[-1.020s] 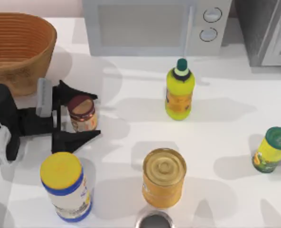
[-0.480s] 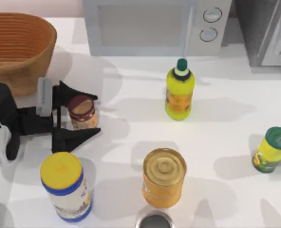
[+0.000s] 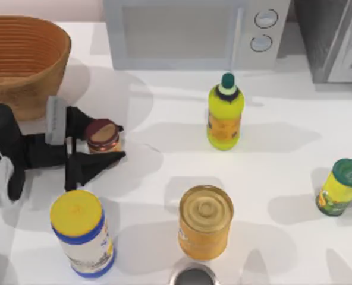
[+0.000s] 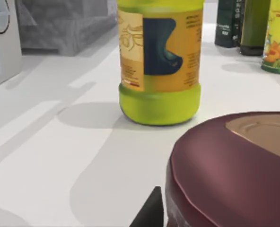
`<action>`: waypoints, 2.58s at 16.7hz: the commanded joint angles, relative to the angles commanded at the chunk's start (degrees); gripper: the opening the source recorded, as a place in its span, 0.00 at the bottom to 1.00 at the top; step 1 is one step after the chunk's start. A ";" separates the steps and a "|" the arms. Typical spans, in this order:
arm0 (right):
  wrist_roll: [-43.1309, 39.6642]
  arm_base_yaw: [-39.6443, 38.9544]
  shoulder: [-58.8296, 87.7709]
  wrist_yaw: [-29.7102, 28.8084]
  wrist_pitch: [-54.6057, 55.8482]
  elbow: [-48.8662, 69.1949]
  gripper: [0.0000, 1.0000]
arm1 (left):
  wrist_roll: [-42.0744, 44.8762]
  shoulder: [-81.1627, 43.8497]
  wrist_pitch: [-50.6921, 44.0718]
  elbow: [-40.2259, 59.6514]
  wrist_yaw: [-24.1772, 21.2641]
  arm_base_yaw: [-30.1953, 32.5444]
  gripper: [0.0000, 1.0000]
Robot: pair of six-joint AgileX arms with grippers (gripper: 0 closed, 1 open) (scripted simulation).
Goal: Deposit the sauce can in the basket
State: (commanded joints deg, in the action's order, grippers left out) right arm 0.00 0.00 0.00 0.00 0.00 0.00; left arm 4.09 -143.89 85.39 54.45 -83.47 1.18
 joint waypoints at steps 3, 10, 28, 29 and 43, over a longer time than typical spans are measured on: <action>0.00 0.00 0.00 0.00 0.00 0.00 1.00 | 0.00 0.00 0.00 0.00 0.00 0.00 0.00; 0.00 0.00 0.00 0.00 0.00 0.00 1.00 | 0.00 0.00 0.00 0.00 0.00 0.00 0.00; 0.00 0.00 0.00 0.00 0.00 0.00 1.00 | 0.09 31.72 -32.42 3.66 1.84 -9.39 0.00; 0.00 0.00 0.00 0.00 0.00 0.00 1.00 | 0.01 32.55 -35.16 5.31 2.77 -12.34 0.00; 0.00 0.00 0.00 0.00 0.00 0.00 1.00 | -0.60 34.45 -47.86 14.15 9.34 -27.59 0.00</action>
State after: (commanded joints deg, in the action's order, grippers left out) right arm 0.00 0.00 0.00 0.00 0.00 0.00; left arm 3.50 -109.43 37.52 68.60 -74.13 -26.41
